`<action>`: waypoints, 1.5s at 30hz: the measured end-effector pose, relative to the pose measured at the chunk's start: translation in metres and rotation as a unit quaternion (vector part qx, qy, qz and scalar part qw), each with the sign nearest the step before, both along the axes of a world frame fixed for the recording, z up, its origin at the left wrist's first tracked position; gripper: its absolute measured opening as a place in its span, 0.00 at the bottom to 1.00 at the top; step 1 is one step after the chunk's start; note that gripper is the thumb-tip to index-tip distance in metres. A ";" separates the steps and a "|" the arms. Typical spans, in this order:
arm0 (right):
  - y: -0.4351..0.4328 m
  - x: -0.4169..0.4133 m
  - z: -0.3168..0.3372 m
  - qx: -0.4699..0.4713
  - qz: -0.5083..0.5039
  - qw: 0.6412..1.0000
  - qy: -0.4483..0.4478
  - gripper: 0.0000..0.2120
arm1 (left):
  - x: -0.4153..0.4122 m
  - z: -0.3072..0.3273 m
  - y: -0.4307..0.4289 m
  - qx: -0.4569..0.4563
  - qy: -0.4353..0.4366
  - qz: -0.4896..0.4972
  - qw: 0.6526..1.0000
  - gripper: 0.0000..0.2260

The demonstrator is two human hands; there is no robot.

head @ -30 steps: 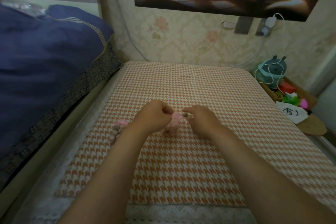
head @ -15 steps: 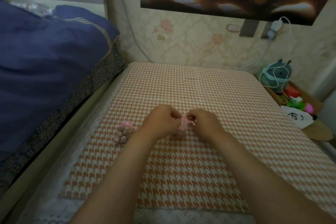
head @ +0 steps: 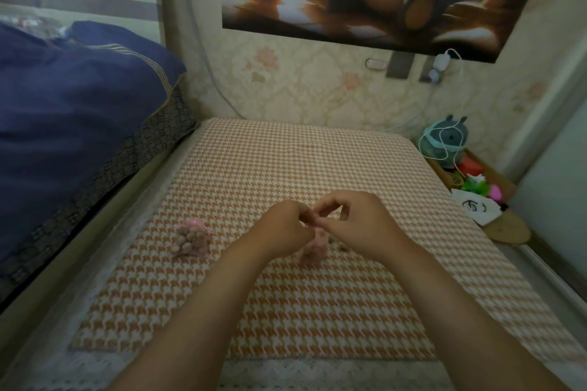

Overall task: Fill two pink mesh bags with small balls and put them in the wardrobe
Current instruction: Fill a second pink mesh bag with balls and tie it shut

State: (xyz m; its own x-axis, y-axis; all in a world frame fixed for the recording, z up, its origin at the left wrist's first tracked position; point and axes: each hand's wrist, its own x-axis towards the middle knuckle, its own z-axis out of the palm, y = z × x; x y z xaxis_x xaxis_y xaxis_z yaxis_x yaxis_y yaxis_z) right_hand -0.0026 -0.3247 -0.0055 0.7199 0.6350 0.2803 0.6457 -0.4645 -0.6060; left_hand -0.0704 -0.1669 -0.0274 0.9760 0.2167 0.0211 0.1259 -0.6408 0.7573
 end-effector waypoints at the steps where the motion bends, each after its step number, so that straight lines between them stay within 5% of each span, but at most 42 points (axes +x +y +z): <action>1: -0.002 -0.001 0.000 -0.038 0.004 0.999 -0.024 0.06 | 0.001 0.000 -0.003 0.006 0.003 -0.004 1.000 0.09; 6: -0.008 0.003 -0.003 -0.172 -0.002 0.983 -0.067 0.09 | 0.004 -0.001 -0.009 0.004 0.017 -0.010 1.000 0.11; 12: -0.014 0.022 -0.008 -0.058 -0.043 0.997 -0.036 0.08 | 0.004 0.000 -0.005 0.025 0.005 0.015 1.000 0.13; 18: -0.026 0.047 -0.030 -0.155 -0.114 0.981 -0.015 0.13 | 0.008 0.000 -0.001 0.061 -0.017 0.036 0.997 0.09; 25: -0.021 0.064 -0.058 -0.230 -0.073 0.970 0.009 0.24 | 0.011 0.001 -0.006 0.054 -0.015 0.025 0.998 0.08; 33: -0.019 0.079 -0.074 -0.204 -0.102 0.974 -0.009 0.11 | 0.013 -0.003 -0.001 0.058 -0.003 0.017 0.998 0.10; 39: -0.015 0.078 -0.079 -0.224 -0.106 0.968 -0.030 0.12 | 0.015 -0.007 -0.014 0.061 -0.004 0.079 0.995 0.06; 45: -0.012 0.064 -0.056 -0.164 -0.115 0.979 -0.017 0.09 | 0.008 0.000 -0.015 0.039 0.020 0.030 0.999 0.12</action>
State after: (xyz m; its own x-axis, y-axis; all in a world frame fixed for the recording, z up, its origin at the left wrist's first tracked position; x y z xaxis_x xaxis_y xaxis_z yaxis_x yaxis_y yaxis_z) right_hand 0.0615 -0.3366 -0.0618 0.8485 0.5166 0.1149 0.5182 -0.7668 -0.3788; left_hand -0.0620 -0.1817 -0.0278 0.9615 0.2748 0.0024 0.1950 -0.6883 0.6988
